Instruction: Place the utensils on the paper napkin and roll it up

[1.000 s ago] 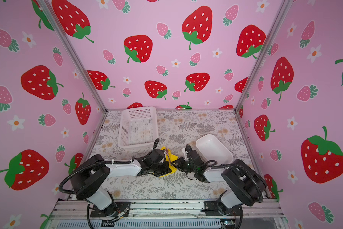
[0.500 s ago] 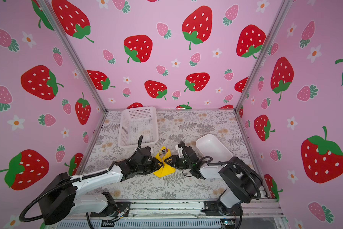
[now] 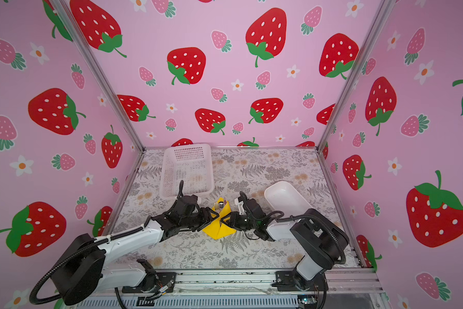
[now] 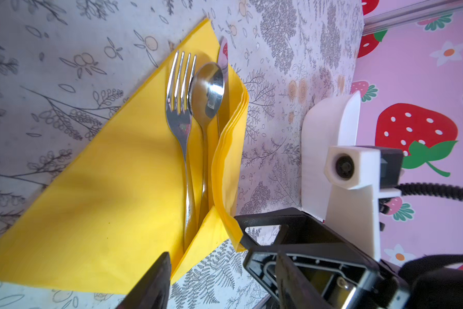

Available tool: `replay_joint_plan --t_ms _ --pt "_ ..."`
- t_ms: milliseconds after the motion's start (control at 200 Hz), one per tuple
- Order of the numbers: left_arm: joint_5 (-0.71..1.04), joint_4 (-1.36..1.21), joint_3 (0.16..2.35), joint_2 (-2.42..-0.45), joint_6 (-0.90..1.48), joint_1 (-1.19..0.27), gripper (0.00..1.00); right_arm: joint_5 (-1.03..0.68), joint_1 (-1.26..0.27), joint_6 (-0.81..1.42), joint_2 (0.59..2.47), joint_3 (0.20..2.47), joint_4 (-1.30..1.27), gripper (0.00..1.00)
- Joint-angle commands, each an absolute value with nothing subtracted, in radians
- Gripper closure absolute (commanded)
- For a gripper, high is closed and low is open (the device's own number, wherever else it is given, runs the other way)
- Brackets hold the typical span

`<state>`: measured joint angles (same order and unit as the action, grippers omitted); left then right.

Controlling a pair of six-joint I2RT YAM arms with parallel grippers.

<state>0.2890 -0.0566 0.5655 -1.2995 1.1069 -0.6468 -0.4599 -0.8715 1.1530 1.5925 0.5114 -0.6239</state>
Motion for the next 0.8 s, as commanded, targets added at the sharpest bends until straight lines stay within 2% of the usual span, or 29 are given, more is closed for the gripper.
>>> replay_joint_plan --t_ms 0,205,315,530,680,795 --pt "0.341 -0.079 0.614 -1.347 1.118 -0.637 0.36 -0.454 -0.877 1.15 1.588 0.505 -0.623 0.57" --pt "0.348 -0.095 0.649 -1.412 1.119 -0.633 0.37 -0.455 -0.877 1.15 1.582 0.499 -0.621 0.57" --pt "0.36 -0.097 0.66 -1.44 1.12 -0.63 0.43 -0.455 -0.876 1.15 1.582 0.497 -0.621 0.57" --pt "0.368 -0.084 0.663 -1.467 1.122 -0.628 0.62 -0.459 -0.876 1.143 1.575 0.497 -0.619 0.57" --pt "0.353 -0.043 0.674 -1.467 1.101 -0.624 0.83 -0.427 -0.859 1.125 1.529 0.486 -0.567 0.57" --pt "0.355 -0.019 0.685 -1.465 1.082 -0.615 0.9 -0.416 -0.816 1.115 1.466 0.448 -0.53 0.57"
